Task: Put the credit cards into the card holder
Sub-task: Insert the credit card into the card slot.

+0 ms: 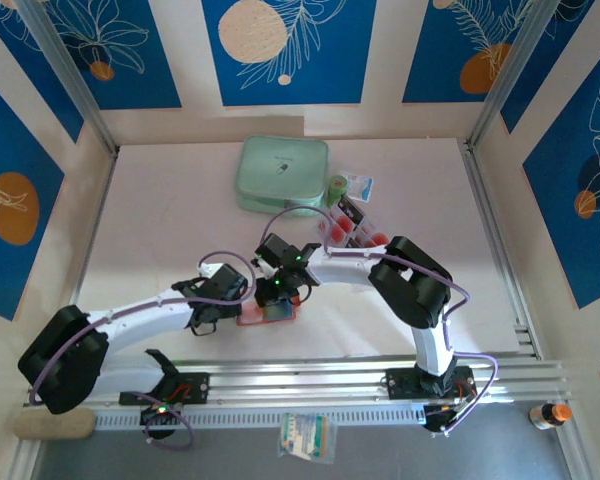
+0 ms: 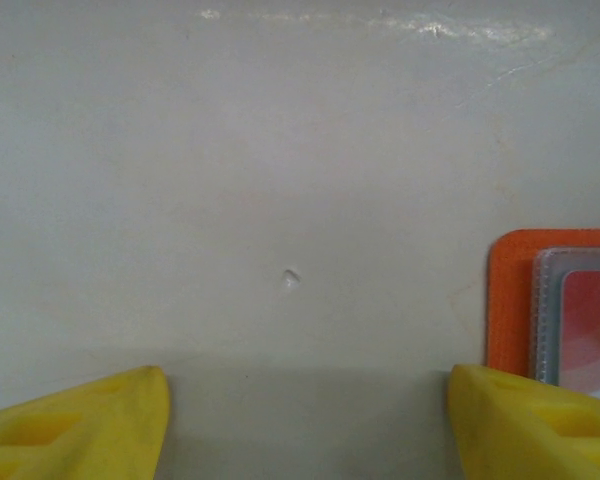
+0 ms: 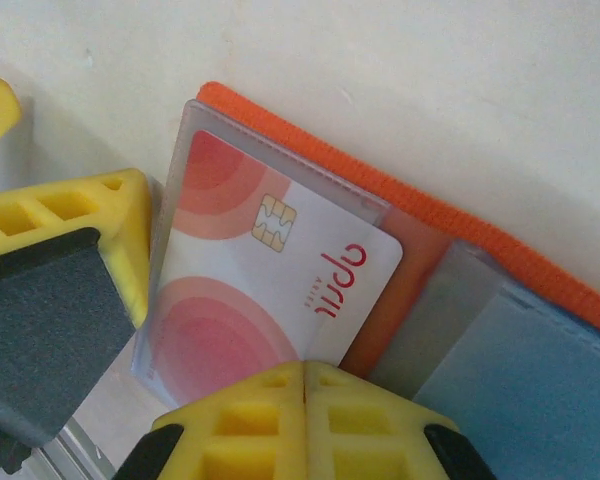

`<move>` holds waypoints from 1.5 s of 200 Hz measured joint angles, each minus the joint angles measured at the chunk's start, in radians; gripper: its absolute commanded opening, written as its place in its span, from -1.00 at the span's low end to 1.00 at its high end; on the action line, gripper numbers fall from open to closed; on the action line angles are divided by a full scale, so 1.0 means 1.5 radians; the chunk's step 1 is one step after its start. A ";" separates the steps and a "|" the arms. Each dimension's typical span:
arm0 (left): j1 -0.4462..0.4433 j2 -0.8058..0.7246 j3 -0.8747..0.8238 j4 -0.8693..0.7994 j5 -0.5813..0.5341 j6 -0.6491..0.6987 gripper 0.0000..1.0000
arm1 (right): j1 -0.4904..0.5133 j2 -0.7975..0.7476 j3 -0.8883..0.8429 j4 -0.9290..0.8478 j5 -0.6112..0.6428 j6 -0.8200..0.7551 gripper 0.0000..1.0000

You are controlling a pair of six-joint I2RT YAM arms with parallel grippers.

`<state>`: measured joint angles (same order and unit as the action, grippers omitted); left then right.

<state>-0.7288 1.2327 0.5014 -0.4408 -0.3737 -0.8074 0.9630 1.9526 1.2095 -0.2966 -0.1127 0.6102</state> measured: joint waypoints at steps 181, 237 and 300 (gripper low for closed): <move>0.000 -0.051 0.010 -0.028 -0.004 0.001 0.99 | -0.012 -0.023 0.001 -0.008 -0.029 0.007 -0.89; 0.009 -0.142 0.088 -0.085 -0.022 0.016 0.99 | -0.064 -0.163 -0.044 -0.018 -0.019 -0.001 -0.82; 0.010 -0.138 0.152 -0.096 0.003 0.046 1.00 | -0.113 -0.188 -0.116 -0.023 -0.012 -0.001 -0.81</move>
<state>-0.7136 1.0256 0.7292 -0.5842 -0.3695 -0.7383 0.7940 1.6699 1.0351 -0.3313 -0.1303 0.6090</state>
